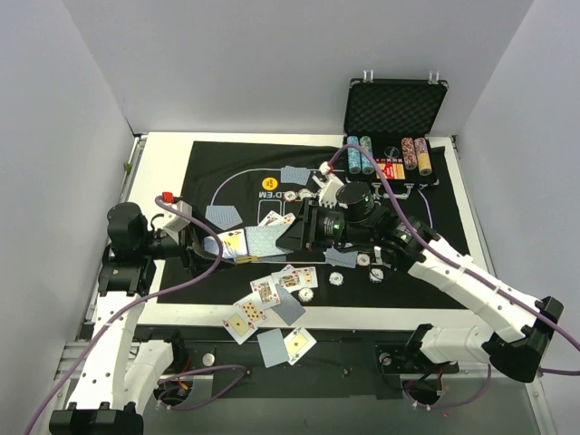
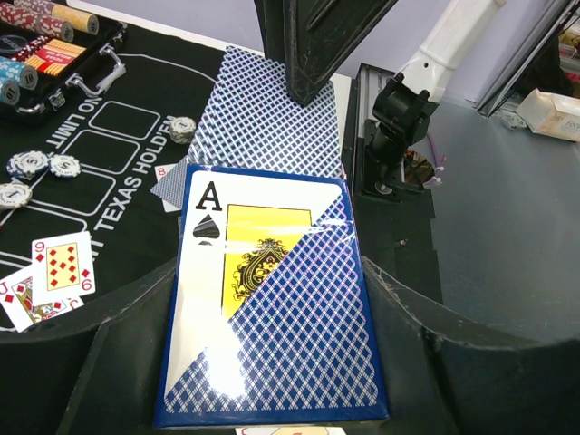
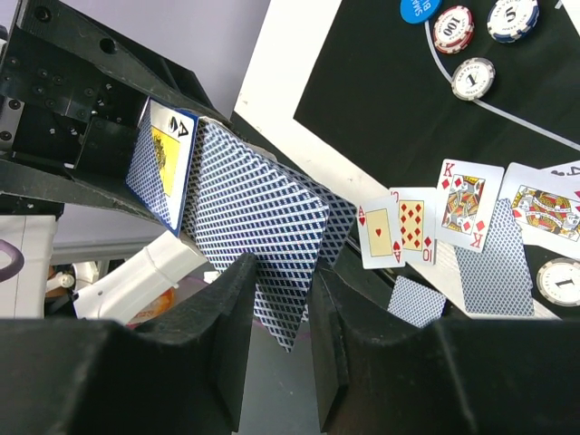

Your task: Distribute texas hold em gaming equipment

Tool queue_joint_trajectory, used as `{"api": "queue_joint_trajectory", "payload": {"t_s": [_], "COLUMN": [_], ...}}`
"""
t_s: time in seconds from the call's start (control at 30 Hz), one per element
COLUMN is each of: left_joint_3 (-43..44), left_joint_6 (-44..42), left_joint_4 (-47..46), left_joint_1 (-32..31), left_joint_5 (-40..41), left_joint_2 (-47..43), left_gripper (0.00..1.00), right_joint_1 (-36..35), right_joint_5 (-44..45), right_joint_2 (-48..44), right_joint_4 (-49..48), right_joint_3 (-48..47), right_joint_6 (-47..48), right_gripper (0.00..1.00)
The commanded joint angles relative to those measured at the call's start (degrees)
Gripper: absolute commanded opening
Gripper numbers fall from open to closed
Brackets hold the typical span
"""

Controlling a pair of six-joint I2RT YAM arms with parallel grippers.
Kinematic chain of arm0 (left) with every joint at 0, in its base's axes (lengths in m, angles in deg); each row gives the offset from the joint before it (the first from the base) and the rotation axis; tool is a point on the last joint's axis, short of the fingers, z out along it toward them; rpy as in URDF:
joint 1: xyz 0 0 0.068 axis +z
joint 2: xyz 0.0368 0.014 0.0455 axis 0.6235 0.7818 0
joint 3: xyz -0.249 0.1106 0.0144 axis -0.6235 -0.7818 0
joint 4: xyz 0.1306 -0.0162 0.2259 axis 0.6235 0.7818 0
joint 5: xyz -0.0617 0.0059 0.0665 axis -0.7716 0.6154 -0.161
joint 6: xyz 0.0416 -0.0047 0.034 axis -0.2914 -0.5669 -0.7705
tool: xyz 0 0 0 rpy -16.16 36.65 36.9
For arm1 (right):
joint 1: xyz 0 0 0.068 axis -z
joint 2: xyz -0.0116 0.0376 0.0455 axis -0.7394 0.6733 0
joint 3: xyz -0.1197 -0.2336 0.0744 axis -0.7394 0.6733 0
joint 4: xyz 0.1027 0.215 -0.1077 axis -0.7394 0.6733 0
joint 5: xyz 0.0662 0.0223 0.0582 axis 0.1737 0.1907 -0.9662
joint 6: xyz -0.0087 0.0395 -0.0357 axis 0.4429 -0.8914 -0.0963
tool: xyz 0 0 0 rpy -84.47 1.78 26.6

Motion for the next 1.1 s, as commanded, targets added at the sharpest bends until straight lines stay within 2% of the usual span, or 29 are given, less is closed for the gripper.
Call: {"api": "queue_joint_trajectory", "payload": {"t_s": [0.0, 0.17, 0.43, 0.57, 0.67, 0.77, 0.87, 1.07], "left_joint_3": [1.1, 1.3, 2.0, 4.0, 7.2, 10.4, 10.4, 9.5], "left_joint_6": [0.2, 1.8, 1.9, -6.7, -17.8, -26.0, -26.2, -25.2], "left_joint_4": [-2.7, -2.7, -1.7, 5.8, 20.0, 28.5, 27.7, 27.0], "left_joint_1": [0.3, 0.4, 0.4, 2.9, 3.8, 4.3, 4.3, 4.3], "left_joint_5": [-2.2, -2.6, -5.3, -8.3, -10.8, -12.0, -11.9, -12.2], "left_joint_2": [-0.6, -0.4, 1.0, 2.3, 5.1, 7.4, 7.0, 5.4], "left_gripper": [0.0, 0.0, 0.0, 0.0, 0.0, 0.0, 0.0, 0.0], "right_joint_1": [-0.4, 1.0, 1.7, 3.0, 3.8, 3.5, 3.1, 2.2], "right_joint_5": [1.1, -1.6, -5.9, -6.6, -6.4, -5.6, -4.9, -4.5], "right_joint_2": [-1.9, -2.3, -1.4, -3.2, -4.2, -4.2, -4.1, -3.3], "right_joint_4": [-0.2, -4.6, -12.8, -15.7, -16.3, -11.9, -10.7, -10.6], "right_joint_3": [0.0, 2.4, 3.7, 5.4, 5.5, 4.5, 4.7, 5.1], "right_joint_6": [0.9, -2.5, -8.6, -11.3, -11.2, -9.2, -8.5, -8.1], "right_gripper": [0.25, 0.11, 0.1, 0.09, 0.09, 0.12, 0.22, 0.25]}}
